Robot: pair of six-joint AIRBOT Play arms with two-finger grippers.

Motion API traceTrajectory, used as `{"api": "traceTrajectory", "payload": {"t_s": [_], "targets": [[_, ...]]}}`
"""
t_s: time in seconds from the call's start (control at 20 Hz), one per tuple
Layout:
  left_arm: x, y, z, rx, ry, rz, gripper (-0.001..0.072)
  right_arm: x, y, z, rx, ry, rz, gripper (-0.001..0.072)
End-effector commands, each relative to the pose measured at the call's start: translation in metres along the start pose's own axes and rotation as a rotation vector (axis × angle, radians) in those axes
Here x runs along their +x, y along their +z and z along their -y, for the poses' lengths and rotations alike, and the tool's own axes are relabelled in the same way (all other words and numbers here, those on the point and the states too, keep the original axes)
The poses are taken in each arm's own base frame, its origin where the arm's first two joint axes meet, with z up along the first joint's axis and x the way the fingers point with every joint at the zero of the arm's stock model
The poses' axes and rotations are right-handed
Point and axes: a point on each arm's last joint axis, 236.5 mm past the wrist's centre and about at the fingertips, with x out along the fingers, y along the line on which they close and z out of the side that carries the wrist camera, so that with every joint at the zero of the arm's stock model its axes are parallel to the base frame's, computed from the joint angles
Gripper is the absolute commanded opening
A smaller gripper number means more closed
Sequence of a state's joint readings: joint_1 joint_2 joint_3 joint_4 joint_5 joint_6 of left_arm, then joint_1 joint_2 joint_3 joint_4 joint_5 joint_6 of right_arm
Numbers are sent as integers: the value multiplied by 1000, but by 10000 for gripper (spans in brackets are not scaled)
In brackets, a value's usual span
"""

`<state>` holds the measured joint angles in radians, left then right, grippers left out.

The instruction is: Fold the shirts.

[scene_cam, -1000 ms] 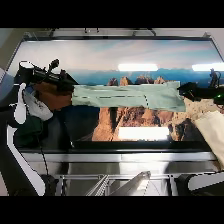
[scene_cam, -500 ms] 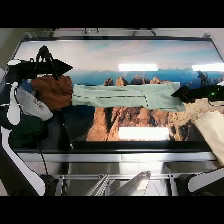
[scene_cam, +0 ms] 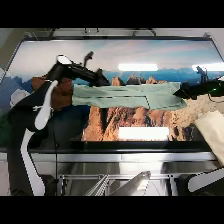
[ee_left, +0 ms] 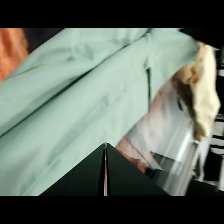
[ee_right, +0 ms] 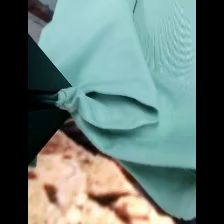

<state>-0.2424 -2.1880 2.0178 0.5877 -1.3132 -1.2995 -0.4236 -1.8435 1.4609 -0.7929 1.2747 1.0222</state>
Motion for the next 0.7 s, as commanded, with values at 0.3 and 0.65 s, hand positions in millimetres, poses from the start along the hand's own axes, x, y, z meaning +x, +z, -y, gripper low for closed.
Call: {"api": "traceTrajectory", "payload": {"t_s": [0.3,0.65], "targets": [[140,-16,19,55,161,68,-2,-64,-1,-31,-50,51,-7,28],[85,6,132,66,-249,123,23,-110,9,-47,-94,-5,71,27]]}}
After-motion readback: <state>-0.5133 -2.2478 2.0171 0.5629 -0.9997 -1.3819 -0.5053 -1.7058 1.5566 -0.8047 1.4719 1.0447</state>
